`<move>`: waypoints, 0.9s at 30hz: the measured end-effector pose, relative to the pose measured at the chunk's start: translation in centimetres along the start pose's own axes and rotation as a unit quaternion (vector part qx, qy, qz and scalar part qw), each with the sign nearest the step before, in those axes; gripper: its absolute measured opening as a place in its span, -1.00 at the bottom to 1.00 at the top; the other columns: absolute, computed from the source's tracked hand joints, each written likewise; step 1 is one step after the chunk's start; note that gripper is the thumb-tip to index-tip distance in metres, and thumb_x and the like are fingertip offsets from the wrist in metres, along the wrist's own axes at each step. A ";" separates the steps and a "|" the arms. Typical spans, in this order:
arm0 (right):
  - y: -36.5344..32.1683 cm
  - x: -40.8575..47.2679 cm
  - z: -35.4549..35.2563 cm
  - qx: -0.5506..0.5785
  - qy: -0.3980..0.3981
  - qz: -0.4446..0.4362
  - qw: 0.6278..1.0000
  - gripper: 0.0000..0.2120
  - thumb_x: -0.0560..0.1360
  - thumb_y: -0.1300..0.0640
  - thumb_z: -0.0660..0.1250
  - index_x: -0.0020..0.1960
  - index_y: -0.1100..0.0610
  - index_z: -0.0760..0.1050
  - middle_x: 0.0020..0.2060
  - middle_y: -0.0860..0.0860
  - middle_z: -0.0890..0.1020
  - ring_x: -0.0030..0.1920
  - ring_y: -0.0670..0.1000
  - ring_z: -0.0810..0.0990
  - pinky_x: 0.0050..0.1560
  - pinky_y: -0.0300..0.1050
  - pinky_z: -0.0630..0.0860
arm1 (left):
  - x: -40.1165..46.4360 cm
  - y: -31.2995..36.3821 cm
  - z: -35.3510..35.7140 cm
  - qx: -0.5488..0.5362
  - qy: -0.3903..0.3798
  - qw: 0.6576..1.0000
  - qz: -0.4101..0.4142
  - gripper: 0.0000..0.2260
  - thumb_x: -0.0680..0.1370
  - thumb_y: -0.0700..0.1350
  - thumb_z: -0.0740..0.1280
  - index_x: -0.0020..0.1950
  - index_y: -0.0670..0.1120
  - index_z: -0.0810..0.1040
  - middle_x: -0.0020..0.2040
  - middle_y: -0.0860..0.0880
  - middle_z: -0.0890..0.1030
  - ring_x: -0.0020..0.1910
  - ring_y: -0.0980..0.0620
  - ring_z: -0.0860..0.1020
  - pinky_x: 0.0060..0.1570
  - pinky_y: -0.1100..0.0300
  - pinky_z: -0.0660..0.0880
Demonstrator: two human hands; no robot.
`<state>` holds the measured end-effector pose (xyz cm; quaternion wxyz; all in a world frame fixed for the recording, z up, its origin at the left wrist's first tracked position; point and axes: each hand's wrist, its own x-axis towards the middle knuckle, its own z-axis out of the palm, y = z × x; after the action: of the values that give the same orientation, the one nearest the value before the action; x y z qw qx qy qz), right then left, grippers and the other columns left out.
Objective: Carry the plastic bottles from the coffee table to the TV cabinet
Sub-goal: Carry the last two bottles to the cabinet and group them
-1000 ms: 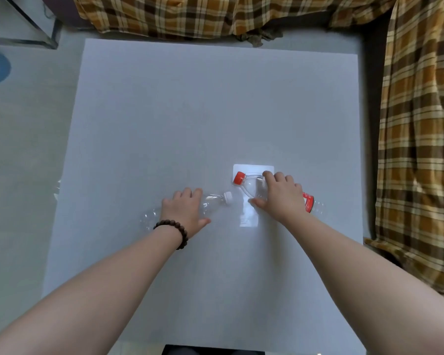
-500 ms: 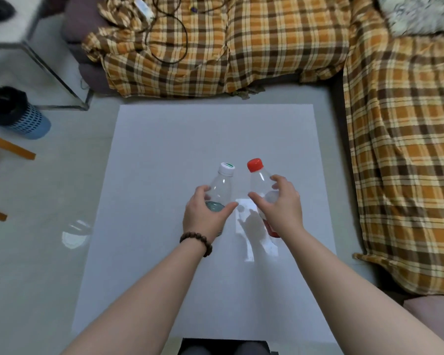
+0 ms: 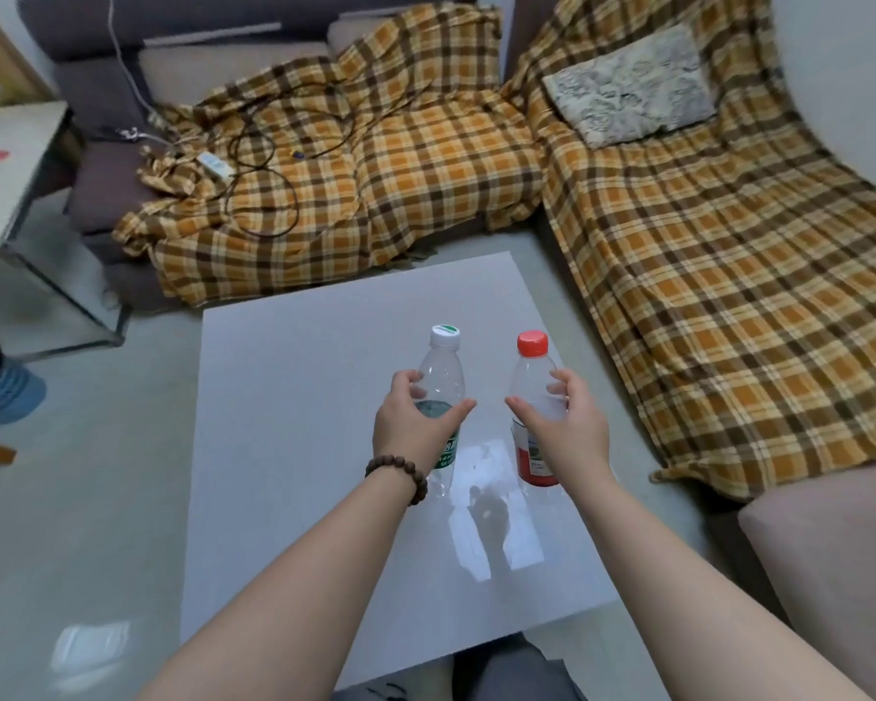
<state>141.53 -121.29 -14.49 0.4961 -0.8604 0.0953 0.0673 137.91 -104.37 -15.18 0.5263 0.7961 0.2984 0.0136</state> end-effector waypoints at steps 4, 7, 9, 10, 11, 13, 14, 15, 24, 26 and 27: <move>1.6 -6.1 -0.2 0.021 0.069 0.028 0.997 -0.36 0.35 -0.12 0.48 0.33 0.01 0.34 0.11 -0.08 0.50 0.08 -0.06 0.44 0.06 -0.14 0.33 | -2.8 -1.3 -0.9 0.016 -0.065 0.997 0.044 -0.39 0.29 0.17 0.53 0.23 0.03 0.38 0.08 0.05 0.52 0.02 0.03 0.54 -0.02 0.18 0.46; 3.0 -11.3 -0.5 0.042 0.126 0.061 0.989 -0.37 0.35 -0.12 0.48 0.32 0.02 0.35 0.10 -0.08 0.49 0.07 -0.06 0.43 0.04 -0.13 0.32 | -5.3 -2.5 -1.6 0.038 -0.117 0.989 0.079 -0.39 0.30 0.17 0.53 0.23 0.02 0.38 0.07 0.05 0.52 0.01 0.03 0.53 -0.02 0.18 0.46; 4.3 -14.7 -0.9 0.061 0.170 0.085 0.980 -0.37 0.34 -0.12 0.48 0.33 0.02 0.36 0.11 -0.07 0.50 0.07 -0.05 0.44 0.04 -0.13 0.32 | -7.2 -3.3 -1.7 0.052 -0.154 0.982 0.095 -0.39 0.30 0.17 0.53 0.23 0.02 0.37 0.07 0.04 0.52 0.02 0.03 0.53 -0.01 0.16 0.47; 5.0 -16.4 -1.1 0.067 0.192 0.098 0.974 -0.37 0.35 -0.12 0.48 0.33 0.01 0.36 0.11 -0.06 0.51 0.07 -0.04 0.44 0.04 -0.14 0.32 | -8.2 -3.7 -1.5 0.056 -0.174 0.978 0.103 -0.38 0.30 0.16 0.53 0.24 0.02 0.37 0.08 0.04 0.52 0.02 0.02 0.52 0.00 0.15 0.47; 5.7 -18.0 -1.4 0.070 0.213 0.111 0.968 -0.38 0.35 -0.13 0.48 0.33 0.01 0.36 0.12 -0.06 0.51 0.07 -0.04 0.45 0.03 -0.14 0.32 | -9.3 -4.1 -1.2 0.059 -0.193 0.973 0.111 -0.38 0.30 0.16 0.54 0.24 0.02 0.36 0.08 0.03 0.52 0.03 0.01 0.52 0.01 0.14 0.47; 7.3 -21.3 -2.1 0.077 0.253 0.142 0.954 -0.38 0.35 -0.14 0.47 0.33 0.00 0.36 0.12 -0.05 0.51 0.08 -0.02 0.46 0.04 -0.12 0.35 | -11.6 -4.7 -0.4 0.068 -0.234 0.961 0.127 -0.39 0.30 0.15 0.54 0.24 0.01 0.36 0.08 0.03 0.51 0.04 0.00 0.52 0.02 0.14 0.47; 8.1 -23.0 -2.5 0.083 0.273 0.157 0.946 -0.37 0.35 -0.14 0.47 0.33 0.00 0.36 0.12 -0.05 0.51 0.09 -0.02 0.46 0.05 -0.11 0.36 | -12.9 -4.9 0.1 0.075 -0.255 0.955 0.135 -0.38 0.31 0.14 0.54 0.24 0.00 0.36 0.08 0.03 0.51 0.03 0.00 0.52 0.02 0.14 0.46; 9.0 -24.7 -2.9 0.089 0.293 0.171 0.937 -0.38 0.35 -0.13 0.48 0.33 0.01 0.37 0.12 -0.05 0.52 0.09 -0.01 0.47 0.05 -0.12 0.36 | -14.2 -5.2 0.6 0.081 -0.276 0.947 0.141 -0.38 0.31 0.15 0.54 0.24 0.00 0.36 0.08 0.03 0.51 0.03 0.00 0.52 0.02 0.14 0.46; 15.8 -40.9 -6.1 0.122 0.491 0.271 0.819 -0.46 0.31 -0.07 0.52 0.20 0.04 0.43 0.05 -0.04 0.55 0.05 0.01 0.53 -0.01 -0.17 0.36 | -28.7 -8.4 4.9 0.151 -0.460 0.844 0.229 -0.37 0.32 0.14 0.53 0.26 -0.02 0.37 0.09 0.03 0.53 0.06 0.01 0.53 0.10 0.08 0.51; 16.9 -45.0 -6.5 0.125 0.529 0.289 0.788 -0.45 0.31 -0.09 0.51 0.22 0.04 0.43 0.07 -0.05 0.56 0.07 0.00 0.53 0.02 -0.15 0.39 | -32.5 -9.3 5.3 0.163 -0.498 0.814 0.250 -0.36 0.31 0.15 0.53 0.26 -0.03 0.37 0.09 0.04 0.53 0.06 0.01 0.54 0.11 0.05 0.51; 17.3 -47.3 -6.6 0.128 0.547 0.296 0.772 -0.44 0.31 -0.10 0.51 0.22 0.03 0.42 0.08 -0.05 0.56 0.07 0.00 0.53 0.03 -0.15 0.40 | -34.5 -9.8 5.3 0.168 -0.516 0.798 0.262 -0.37 0.31 0.15 0.53 0.26 -0.04 0.37 0.08 0.04 0.52 0.06 0.01 0.54 0.09 0.06 0.51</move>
<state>91.69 -130.86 -15.79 0.4208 -0.6097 0.6087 -0.2840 106.86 -123.01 -15.79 0.4369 0.8088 -0.2397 -0.3123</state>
